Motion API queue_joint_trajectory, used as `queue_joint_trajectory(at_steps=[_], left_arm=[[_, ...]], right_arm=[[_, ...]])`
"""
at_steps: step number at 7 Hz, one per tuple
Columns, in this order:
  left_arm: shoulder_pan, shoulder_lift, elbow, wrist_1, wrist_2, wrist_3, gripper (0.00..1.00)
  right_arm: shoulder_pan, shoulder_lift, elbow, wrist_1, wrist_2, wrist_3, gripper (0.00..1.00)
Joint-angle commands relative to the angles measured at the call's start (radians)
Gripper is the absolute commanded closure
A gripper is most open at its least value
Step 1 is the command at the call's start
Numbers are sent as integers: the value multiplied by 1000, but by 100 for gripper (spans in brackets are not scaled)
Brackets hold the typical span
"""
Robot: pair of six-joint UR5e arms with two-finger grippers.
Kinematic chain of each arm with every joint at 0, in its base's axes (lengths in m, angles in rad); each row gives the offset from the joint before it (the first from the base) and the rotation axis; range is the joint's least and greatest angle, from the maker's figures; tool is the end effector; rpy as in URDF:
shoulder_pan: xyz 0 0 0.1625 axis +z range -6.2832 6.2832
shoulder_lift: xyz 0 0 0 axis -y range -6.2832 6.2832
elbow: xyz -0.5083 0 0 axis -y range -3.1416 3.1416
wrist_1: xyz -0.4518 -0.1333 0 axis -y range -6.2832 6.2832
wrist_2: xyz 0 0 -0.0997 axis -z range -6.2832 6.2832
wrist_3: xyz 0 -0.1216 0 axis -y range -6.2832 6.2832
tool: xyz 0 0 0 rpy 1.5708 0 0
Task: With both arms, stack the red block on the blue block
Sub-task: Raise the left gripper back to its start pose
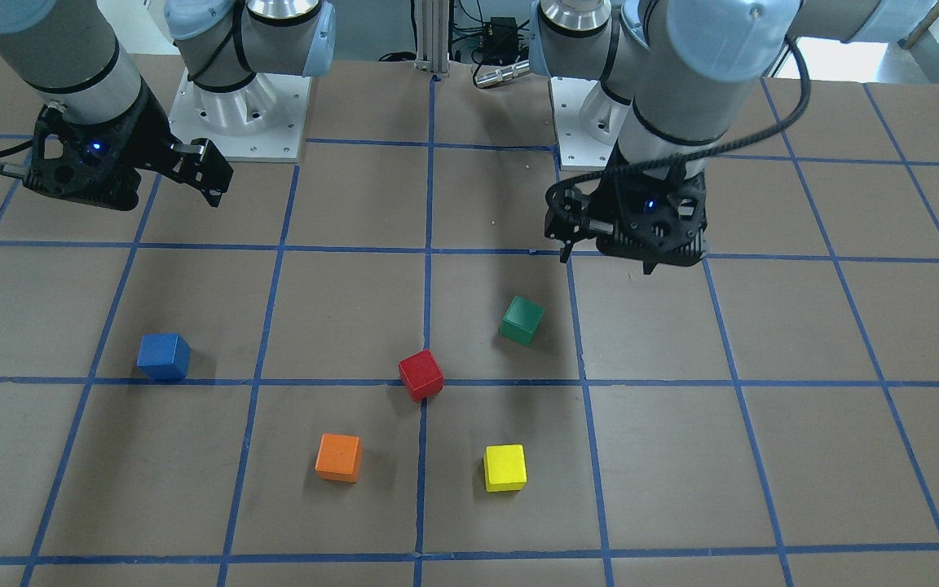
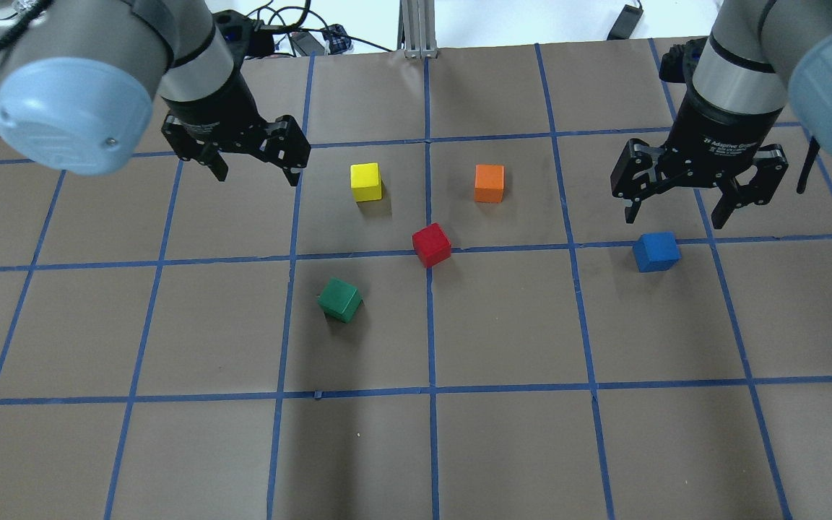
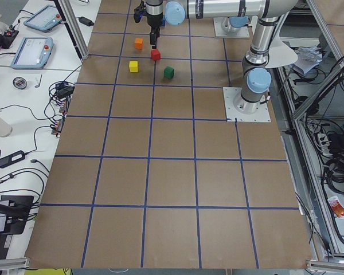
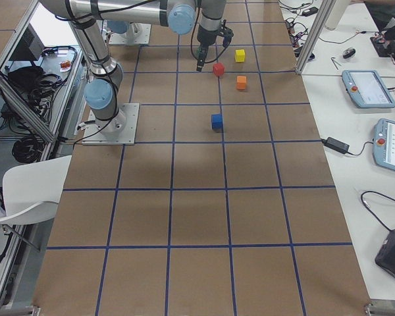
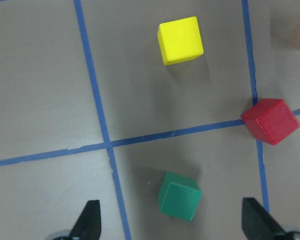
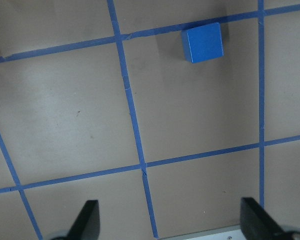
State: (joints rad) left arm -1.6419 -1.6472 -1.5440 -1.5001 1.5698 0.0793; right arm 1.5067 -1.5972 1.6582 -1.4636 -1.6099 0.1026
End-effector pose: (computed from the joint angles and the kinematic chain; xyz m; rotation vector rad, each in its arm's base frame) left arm -0.1752 -0.5813 0.5274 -0.2360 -3.1316 0.0331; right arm 0.0953 -0.5227 0.5066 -0.2521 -3.0782 -0.2591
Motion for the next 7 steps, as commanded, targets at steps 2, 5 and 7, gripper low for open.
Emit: queue_joint_trajectory(at_steps=[2, 5, 7], left_arm=[[13, 99, 9, -45, 18, 53, 0], [13, 72, 27, -38, 26, 53, 0], [33, 60, 57, -97, 51, 25, 0]], right_arm=[[1, 0, 2, -4, 1, 6, 0], [0, 20, 3, -4, 14, 6, 0], [26, 60, -3, -106, 24, 5, 0]])
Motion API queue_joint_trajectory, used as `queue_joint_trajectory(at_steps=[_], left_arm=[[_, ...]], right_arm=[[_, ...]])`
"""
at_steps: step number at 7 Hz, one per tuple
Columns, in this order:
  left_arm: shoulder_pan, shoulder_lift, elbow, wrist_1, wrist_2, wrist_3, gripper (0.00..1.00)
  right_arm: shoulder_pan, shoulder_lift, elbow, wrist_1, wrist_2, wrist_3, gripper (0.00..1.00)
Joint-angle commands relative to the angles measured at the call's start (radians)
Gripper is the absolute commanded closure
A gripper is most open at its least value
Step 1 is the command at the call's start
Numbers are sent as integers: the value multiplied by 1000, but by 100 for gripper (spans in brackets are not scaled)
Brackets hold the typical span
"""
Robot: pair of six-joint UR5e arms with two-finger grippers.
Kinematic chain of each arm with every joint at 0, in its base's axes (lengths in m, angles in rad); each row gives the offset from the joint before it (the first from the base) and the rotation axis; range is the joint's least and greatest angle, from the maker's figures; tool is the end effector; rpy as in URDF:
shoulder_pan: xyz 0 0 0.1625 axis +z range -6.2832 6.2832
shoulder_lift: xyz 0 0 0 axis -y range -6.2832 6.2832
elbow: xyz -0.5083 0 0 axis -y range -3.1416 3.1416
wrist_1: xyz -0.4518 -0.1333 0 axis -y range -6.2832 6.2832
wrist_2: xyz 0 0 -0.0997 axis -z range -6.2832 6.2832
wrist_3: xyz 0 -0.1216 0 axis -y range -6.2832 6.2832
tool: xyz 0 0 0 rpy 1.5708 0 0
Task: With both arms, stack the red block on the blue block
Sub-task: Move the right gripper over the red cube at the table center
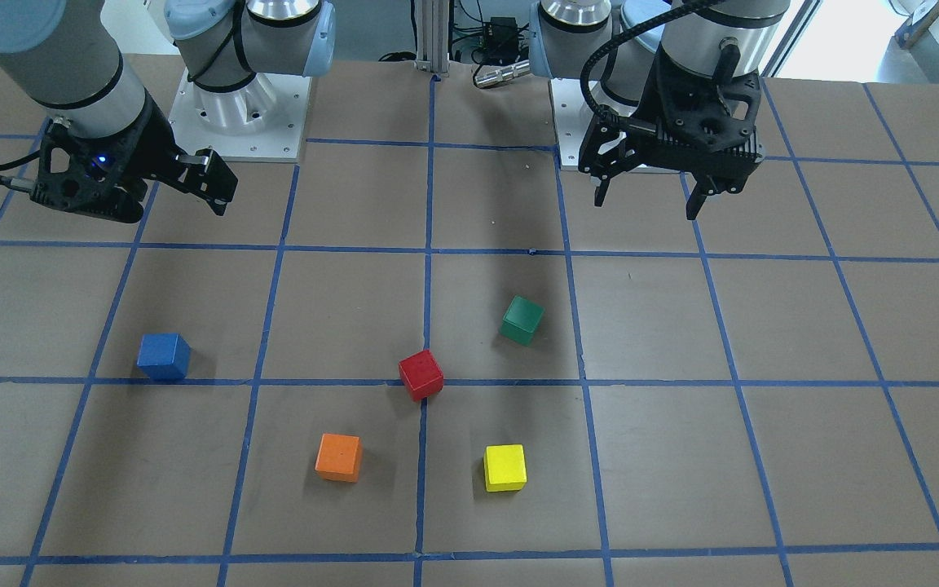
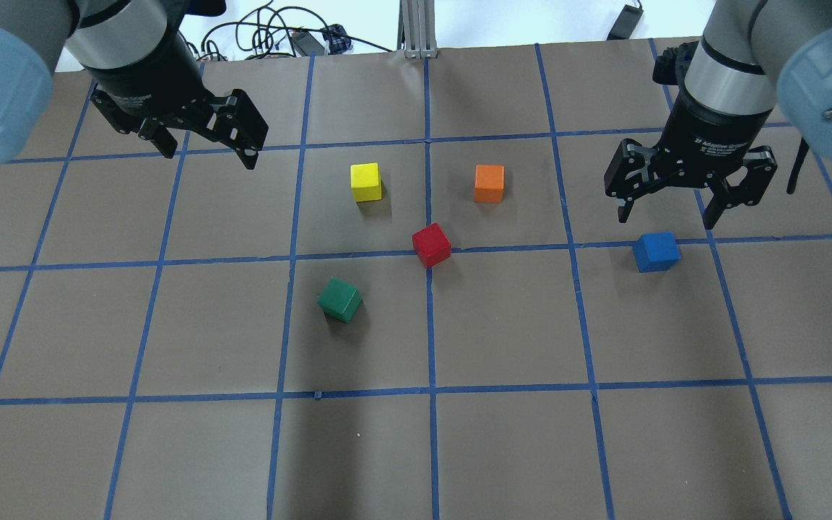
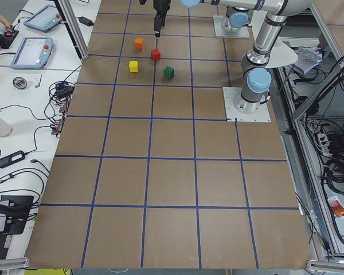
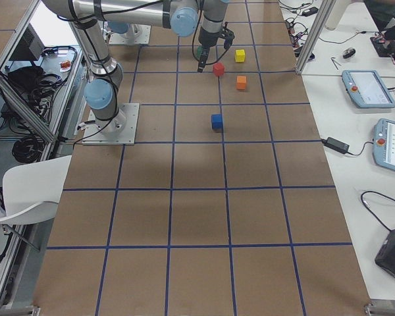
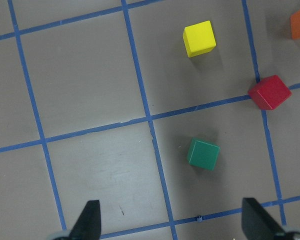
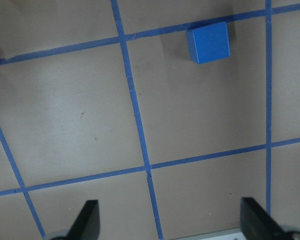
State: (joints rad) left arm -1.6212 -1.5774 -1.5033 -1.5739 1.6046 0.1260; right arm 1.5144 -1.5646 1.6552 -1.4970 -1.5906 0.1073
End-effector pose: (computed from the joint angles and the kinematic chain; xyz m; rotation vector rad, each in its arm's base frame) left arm -0.1573 -0.5537 0.5827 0.2719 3.0925 -0.0877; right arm 0.1007 -0.5381 0.4937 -0.2515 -3.0970 -0.2551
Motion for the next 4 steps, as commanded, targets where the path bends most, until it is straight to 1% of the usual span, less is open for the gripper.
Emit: queue_joint_trajectory(at_steps=[1, 3, 4], left_arm=[[35, -22, 40, -24, 11, -37, 0], [41, -26, 41, -34, 2, -54, 0], [40, -27, 46, -34, 1, -54, 0]], right_arm=[[59, 46, -2, -127, 3, 3, 0], [177, 145, -2, -294, 1, 84, 0], [237, 190, -2, -348, 1, 86, 0]])
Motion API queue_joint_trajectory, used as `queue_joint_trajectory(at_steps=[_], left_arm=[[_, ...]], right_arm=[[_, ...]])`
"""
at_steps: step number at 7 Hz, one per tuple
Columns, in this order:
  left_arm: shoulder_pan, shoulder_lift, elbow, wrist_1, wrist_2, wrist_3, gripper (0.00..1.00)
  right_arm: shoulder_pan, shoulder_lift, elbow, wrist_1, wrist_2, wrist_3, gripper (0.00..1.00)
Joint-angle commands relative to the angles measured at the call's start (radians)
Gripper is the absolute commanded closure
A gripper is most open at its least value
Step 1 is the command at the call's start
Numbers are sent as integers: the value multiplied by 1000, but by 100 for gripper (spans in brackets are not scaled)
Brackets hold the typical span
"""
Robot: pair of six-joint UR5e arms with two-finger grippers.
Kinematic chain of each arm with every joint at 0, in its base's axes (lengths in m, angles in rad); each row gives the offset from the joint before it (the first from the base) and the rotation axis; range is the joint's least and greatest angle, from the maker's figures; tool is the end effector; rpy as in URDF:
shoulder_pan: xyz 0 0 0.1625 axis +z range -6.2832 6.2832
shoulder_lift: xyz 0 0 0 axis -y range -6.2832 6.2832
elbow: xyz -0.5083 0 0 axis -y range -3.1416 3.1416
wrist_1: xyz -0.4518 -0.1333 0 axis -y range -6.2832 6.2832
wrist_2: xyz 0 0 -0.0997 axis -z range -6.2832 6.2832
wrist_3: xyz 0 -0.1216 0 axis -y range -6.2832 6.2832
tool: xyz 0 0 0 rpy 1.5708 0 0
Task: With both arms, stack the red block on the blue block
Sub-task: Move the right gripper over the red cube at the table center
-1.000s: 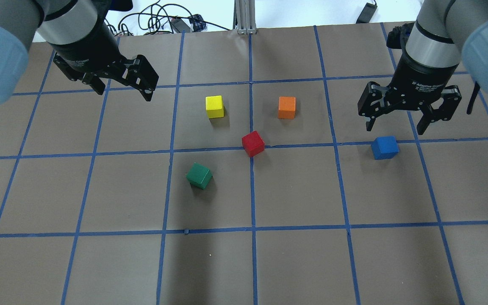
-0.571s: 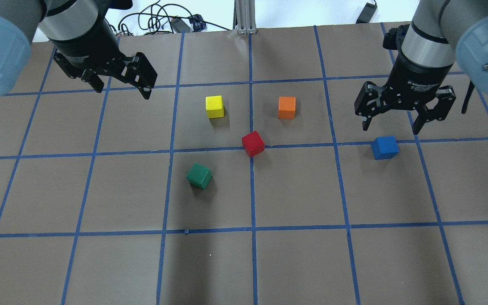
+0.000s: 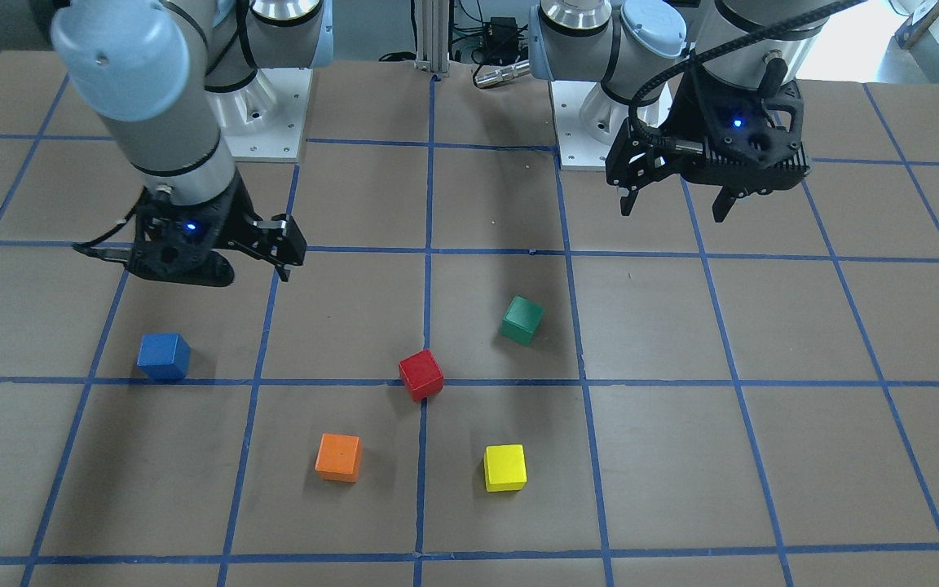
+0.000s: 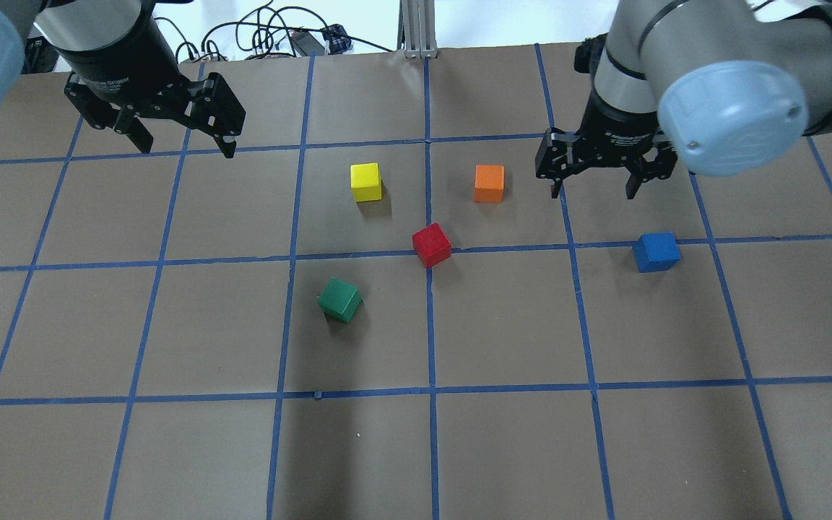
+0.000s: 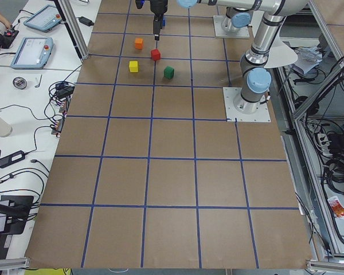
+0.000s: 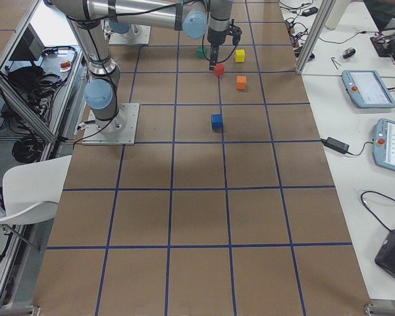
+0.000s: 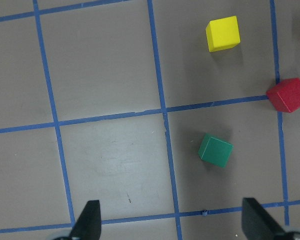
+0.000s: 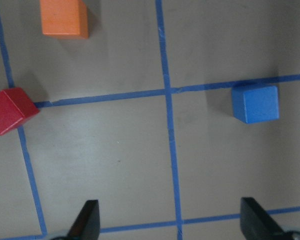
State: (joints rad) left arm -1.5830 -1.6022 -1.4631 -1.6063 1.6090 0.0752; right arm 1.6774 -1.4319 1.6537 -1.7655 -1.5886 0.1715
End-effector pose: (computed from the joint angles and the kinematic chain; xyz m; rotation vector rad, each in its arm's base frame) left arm -0.1356 -0.5694 0.5876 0.1343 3.0986 -0.0614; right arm 0.1950 -0.5901 0.4423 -0.1008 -3.1183 -0.0380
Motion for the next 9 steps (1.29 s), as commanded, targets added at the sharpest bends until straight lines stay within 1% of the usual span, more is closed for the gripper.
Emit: queue_joint_trajectory(at_steps=[1, 5, 7, 9], left_arm=[[1, -1, 3, -1, 0, -3, 0], [-2, 2, -6, 0, -4, 0, 0], [-2, 2, -13, 0, -4, 0, 0], [-2, 4, -13, 3, -4, 1, 0]], right_arm=[[111, 94, 1, -121, -1, 14, 0], [244, 243, 0, -303, 2, -7, 0], [266, 303, 1, -366, 13, -55, 0], [268, 335, 3, -407, 45, -81, 0]])
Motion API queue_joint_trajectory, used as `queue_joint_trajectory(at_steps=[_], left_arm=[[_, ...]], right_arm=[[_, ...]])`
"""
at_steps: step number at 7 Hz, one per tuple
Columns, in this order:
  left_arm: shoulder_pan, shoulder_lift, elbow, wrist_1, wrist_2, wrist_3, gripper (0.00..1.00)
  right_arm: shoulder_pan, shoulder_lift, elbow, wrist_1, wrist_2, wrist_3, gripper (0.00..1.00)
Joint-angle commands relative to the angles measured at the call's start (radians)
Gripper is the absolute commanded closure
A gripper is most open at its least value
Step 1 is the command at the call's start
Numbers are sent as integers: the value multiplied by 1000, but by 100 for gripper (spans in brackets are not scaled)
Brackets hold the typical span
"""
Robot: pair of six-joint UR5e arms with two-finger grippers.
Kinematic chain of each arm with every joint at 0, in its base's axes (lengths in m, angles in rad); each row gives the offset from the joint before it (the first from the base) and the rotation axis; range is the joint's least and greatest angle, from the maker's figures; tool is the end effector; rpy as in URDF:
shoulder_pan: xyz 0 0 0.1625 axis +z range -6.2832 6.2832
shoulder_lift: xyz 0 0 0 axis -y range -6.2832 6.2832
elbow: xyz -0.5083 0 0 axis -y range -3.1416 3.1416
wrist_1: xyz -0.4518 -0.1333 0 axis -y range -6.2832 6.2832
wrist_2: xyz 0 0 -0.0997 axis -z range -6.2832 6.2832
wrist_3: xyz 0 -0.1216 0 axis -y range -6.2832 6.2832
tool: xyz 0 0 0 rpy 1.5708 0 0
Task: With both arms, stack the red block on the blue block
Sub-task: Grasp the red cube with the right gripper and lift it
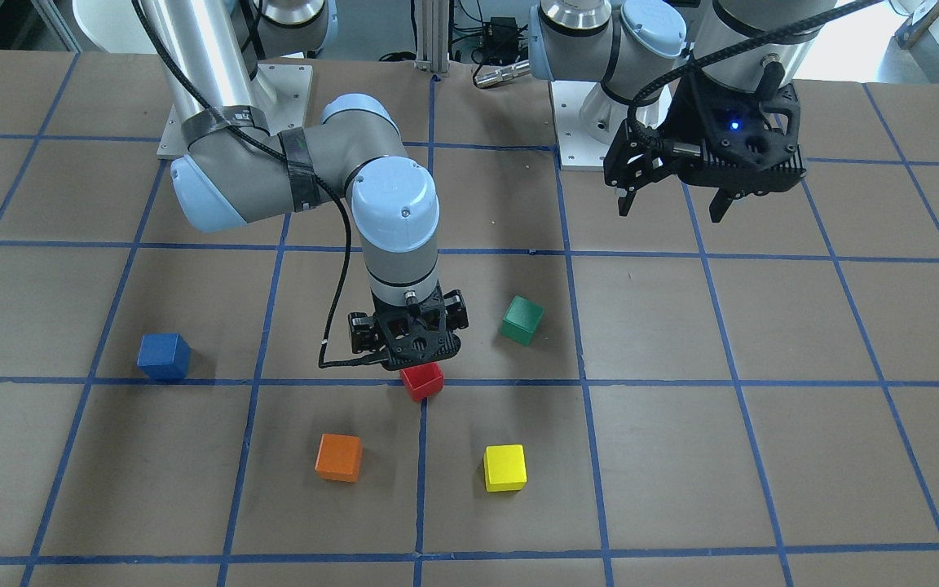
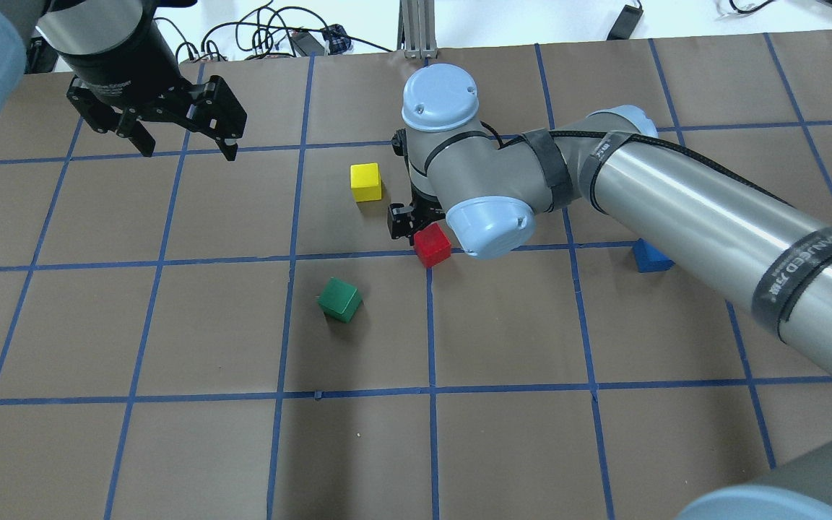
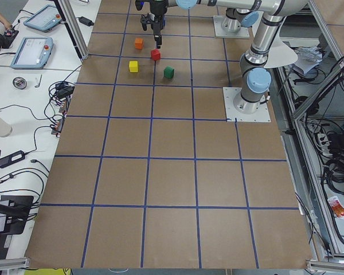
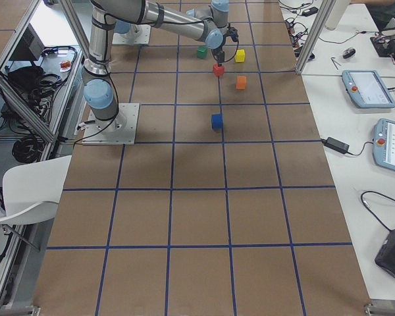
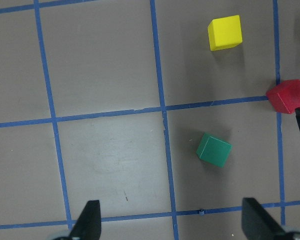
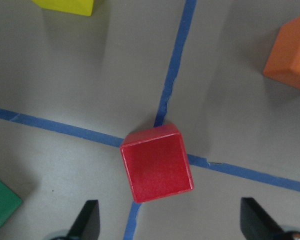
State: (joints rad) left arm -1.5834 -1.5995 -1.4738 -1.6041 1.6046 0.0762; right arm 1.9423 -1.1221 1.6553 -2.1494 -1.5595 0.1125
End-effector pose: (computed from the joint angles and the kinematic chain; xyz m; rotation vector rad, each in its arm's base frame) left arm -0.1364 -0.5676 0.5835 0.1370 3.1032 -0.0527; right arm 0.3849 -0.6171 0.2739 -0.4032 3.0929 -0.0645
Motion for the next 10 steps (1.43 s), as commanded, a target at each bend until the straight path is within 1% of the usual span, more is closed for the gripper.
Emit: queue_joint_trajectory(at_steps=[1, 2, 5, 6, 7, 8, 9, 10], left_arm=[[-1, 0, 0, 1, 0, 1, 0], [-1, 0, 0, 1, 2, 1, 0], [-6, -2, -2, 6, 0, -4, 0], [-7, -2, -3, 4, 2, -4, 0], [-7, -4, 1, 7, 0, -6, 0], [-7, -2, 1, 7, 0, -6, 0], [-7, -2, 1, 6, 0, -6, 0], [-7, -2, -2, 6, 2, -6, 0]], right_arm=[[3, 44, 3, -58, 16, -84, 0], [3, 53, 12, -64, 15, -135, 0], [3, 61, 76, -133, 16, -143, 0], [3, 67, 77, -147, 16, -142, 2], [3, 77, 75, -155, 18, -129, 43], [3, 76, 69, -155, 18, -129, 76], [1, 74, 67, -153, 19, -128, 100], [3, 71, 67, -150, 19, -128, 100]])
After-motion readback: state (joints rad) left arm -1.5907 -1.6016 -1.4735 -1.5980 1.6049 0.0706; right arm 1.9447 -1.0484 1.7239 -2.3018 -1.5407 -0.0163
